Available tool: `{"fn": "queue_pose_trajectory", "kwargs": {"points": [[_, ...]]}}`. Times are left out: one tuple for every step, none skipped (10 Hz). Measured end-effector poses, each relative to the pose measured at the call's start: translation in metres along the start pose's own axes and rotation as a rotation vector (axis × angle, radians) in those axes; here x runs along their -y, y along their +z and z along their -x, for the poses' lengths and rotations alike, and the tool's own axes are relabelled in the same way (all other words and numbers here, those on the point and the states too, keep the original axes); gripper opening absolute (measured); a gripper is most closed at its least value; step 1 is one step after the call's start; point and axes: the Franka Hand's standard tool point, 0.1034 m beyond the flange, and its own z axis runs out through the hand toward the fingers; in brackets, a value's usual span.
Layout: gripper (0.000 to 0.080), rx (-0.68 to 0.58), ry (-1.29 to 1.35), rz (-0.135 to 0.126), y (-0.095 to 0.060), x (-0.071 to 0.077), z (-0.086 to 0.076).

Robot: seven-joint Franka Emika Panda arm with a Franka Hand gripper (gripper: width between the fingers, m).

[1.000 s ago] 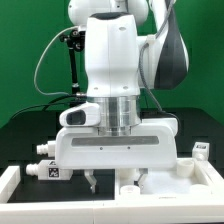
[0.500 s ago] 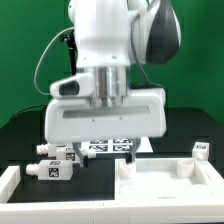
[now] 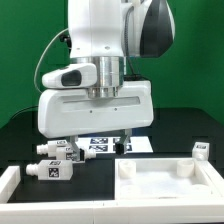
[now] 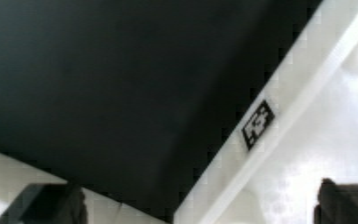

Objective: Assemble one leg

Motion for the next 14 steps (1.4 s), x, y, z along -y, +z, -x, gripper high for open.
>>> {"fn": "queue_pose_trajectory", "kwargs": {"points": [[0.0649,0.003,-0.061,0.002,0.000,-0.002,0.003],[0.0649,0.010,-0.196,0.007,0.000,-0.006,0.022],[0.0649,0.012,-0.319,0.021,-0.001,-0.012,0.045],[0.0649,0.017,-0.441,0.034,0.000,-0.023,0.072],[0.0649,0.023,-0.495,0.032,0.001,-0.035,0.085],[0.0649,0.030,-0.541,0.036,0.001,-0.036,0.085],[0.0649,0.037,-0.590,0.037,0.002,-0.036,0.086],[0.0649,0.043,-0.631,0.037,0.002,-0.037,0.088],[0.0649,0.051,-0.654,0.031,0.006,-0.037,0.092],[0.0649,0.071,-0.645,0.008,0.021,-0.036,0.107],[0.0649,0.087,-0.636,-0.011,0.034,-0.036,0.120],[0.0649,0.095,-0.621,-0.019,0.042,-0.033,0.125],[0.0649,0.100,-0.612,-0.027,0.048,-0.028,0.126],[0.0649,0.100,-0.613,-0.028,0.050,-0.027,0.126]]}}
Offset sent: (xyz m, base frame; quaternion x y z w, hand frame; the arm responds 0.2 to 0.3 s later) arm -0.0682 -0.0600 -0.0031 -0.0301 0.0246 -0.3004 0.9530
